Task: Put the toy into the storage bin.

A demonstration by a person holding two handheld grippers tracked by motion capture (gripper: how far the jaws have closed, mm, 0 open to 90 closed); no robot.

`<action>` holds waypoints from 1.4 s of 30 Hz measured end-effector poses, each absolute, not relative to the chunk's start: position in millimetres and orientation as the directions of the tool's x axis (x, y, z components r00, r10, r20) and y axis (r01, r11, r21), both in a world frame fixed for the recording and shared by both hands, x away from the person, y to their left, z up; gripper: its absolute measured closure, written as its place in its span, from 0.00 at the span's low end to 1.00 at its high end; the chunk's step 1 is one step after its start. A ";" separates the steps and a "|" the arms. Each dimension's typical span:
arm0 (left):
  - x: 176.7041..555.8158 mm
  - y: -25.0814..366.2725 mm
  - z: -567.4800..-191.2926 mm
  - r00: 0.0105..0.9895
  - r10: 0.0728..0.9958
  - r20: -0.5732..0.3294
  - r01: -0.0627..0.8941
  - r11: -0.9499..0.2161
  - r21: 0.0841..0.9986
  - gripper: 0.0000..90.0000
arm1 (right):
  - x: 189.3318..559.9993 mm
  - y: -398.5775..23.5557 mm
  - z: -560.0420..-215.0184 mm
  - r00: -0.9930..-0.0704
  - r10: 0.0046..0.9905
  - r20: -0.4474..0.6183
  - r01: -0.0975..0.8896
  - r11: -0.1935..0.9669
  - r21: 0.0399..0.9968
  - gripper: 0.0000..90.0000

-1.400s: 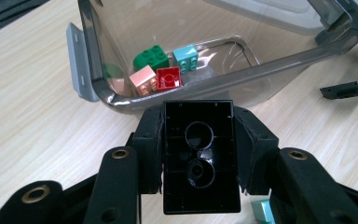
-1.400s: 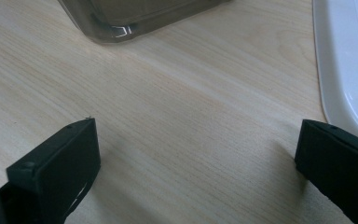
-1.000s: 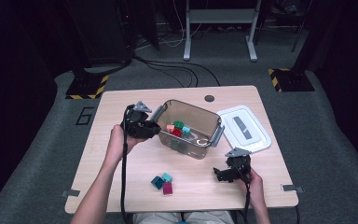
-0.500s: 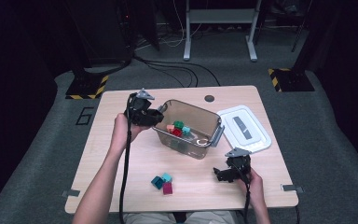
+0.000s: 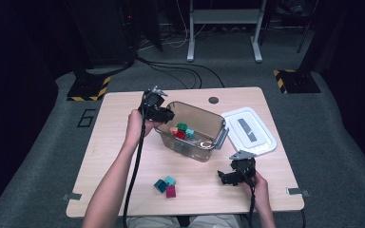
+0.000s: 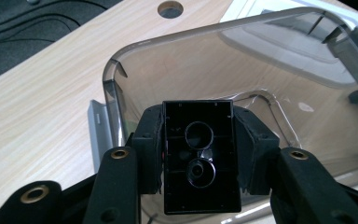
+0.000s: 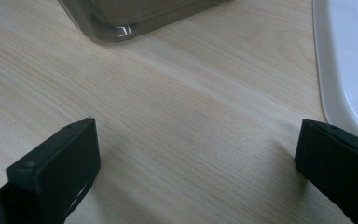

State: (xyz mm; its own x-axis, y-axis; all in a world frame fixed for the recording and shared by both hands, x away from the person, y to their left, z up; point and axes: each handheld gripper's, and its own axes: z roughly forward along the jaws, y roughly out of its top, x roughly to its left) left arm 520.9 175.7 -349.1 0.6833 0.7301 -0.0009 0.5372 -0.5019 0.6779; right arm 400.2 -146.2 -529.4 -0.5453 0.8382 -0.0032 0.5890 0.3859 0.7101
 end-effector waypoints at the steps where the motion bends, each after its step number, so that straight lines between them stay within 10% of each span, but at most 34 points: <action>1: 522.8 174.5 -351.5 0.683 0.730 -0.006 0.542 -0.501 0.675 0.64 | 400.2 -146.2 -529.4 -0.545 0.838 -0.003 0.589 0.386 0.710 0.00; 14: 505.2 179.6 -359.3 0.667 0.745 -0.019 0.556 -0.480 0.679 0.18 | 400.3 -146.4 -529.4 -0.548 0.837 -0.005 0.587 0.388 0.710 0.00; 42: 415.2 208.2 -431.9 0.685 0.727 -0.042 0.581 -0.511 0.633 0.13 | 400.2 -146.3 -529.4 -0.546 0.838 -0.004 0.588 0.387 0.710 0.00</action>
State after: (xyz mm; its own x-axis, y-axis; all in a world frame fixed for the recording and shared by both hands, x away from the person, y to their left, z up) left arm 415.2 208.2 -431.9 0.6853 0.7270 -0.0421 0.5811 -0.5111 0.6333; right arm 400.2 -146.3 -529.4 -0.5463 0.8376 -0.0035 0.5885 0.3868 0.7100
